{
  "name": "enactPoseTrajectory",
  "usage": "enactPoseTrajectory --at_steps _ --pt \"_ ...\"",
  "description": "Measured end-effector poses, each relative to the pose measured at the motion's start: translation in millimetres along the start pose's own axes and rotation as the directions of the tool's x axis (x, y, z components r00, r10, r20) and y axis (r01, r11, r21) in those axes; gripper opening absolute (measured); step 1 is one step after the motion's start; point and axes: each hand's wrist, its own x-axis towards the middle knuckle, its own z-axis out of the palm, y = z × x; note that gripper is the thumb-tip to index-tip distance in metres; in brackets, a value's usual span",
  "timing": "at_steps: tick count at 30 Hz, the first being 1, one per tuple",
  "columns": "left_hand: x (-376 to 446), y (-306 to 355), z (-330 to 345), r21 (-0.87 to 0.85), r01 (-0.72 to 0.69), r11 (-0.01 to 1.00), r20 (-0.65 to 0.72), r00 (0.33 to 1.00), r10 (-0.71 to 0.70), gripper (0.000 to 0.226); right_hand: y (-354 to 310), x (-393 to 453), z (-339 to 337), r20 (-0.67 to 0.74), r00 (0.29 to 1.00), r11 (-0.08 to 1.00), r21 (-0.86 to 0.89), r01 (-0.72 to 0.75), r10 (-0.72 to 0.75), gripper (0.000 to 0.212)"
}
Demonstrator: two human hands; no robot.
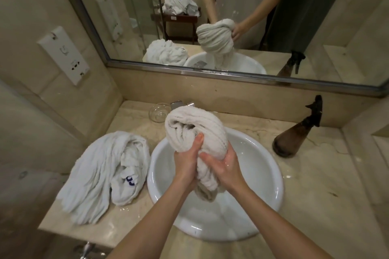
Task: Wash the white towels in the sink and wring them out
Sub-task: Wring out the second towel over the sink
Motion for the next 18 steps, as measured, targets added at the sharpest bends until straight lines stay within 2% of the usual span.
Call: enactPoseTrajectory --at_steps 1,3,4,6,9,11,13,18 --pt "0 3 -1 -0.009 -0.014 1.000 0.009 1.000 0.015 0.050 0 -1 -3 0.039 0.999 1.000 -0.023 -0.003 0.004 0.072" --pt "-1 6 -6 -0.005 -0.047 0.999 0.039 0.998 0.048 0.043 2 -2 -5 0.002 0.998 0.993 -0.091 -0.069 0.070 0.095" --pt "-1 8 -8 0.000 -0.062 0.998 0.056 0.997 0.061 0.040 2 -3 -7 -0.006 0.990 0.986 -0.082 -0.142 0.142 0.103" --pt "0 11 -12 0.006 -0.102 0.995 0.097 0.990 0.101 0.041 -1 -7 -10 0.106 0.946 0.951 0.000 -0.309 0.307 0.110" --pt "1 13 -15 0.034 -0.162 0.986 0.157 0.975 0.155 0.050 -6 -12 -9 0.254 0.889 0.902 0.111 -0.417 0.380 0.087" --pt "0 12 -13 0.016 -0.162 0.987 0.159 0.975 0.157 0.053 -10 -11 -7 0.206 0.921 0.925 0.123 -0.359 0.330 0.077" --pt "-2 11 -10 -0.016 -0.147 0.989 0.140 0.979 0.148 0.055 -15 -10 -5 0.109 0.950 0.953 0.055 -0.299 0.292 0.074" --pt "-1 11 -9 0.030 -0.177 0.984 0.156 0.973 0.171 0.055 -8 -11 -9 0.007 0.964 0.963 -0.039 -0.265 0.265 0.064"
